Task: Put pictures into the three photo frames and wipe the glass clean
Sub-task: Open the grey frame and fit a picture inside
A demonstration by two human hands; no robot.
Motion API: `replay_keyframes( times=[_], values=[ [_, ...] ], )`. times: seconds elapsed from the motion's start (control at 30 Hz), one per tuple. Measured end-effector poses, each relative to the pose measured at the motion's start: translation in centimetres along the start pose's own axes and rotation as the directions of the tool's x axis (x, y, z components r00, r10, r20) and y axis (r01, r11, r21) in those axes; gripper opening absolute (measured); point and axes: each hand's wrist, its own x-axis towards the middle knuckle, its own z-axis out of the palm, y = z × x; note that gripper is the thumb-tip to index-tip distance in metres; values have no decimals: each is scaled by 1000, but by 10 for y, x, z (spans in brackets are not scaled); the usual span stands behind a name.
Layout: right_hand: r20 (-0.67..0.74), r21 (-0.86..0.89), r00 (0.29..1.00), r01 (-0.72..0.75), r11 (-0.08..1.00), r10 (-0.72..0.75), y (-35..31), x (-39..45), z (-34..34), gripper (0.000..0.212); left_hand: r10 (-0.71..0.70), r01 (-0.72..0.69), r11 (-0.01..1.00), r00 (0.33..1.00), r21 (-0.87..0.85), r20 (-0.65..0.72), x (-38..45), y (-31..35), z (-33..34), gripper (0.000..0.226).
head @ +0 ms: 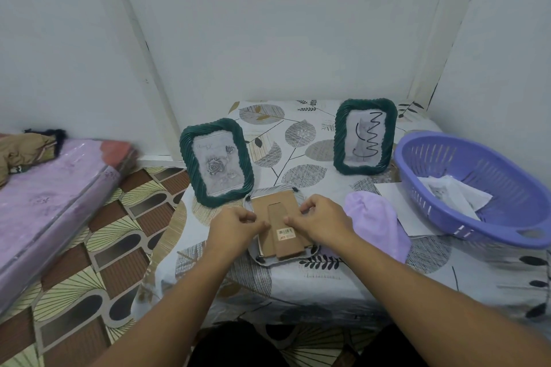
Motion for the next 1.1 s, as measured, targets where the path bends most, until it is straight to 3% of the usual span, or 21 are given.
replay_keyframes(
  times=[0.37,0.53,0.63,0.77,0.97,1.1],
  values=[
    [20,-8,1000,0,1000,0,0,-4,-2,48,4,-3,1000,1000,-19,25,0,-2,6,63],
    [10,37,1000,-3,999,2,4,-3,0,49,-129,158,924,986,-349,107,1,-2,7,53],
    [8,14,1000,4,1000,-5,3,-4,0,52,-118,165,901,983,-401,141,1,2,7,35],
    [20,3,1000,5,1000,-5,2,-3,1,54,-123,159,913,985,-375,118,2,-1,8,49],
    [-19,-21,1000,20,1000,-20,2,-6,2,54,-46,61,973,996,-225,73,-5,-7,5,36],
    [-16,-50,1000,21,999,-22,0,-6,1,54,-32,42,982,998,-186,60,-3,-9,5,47]
  ],
)
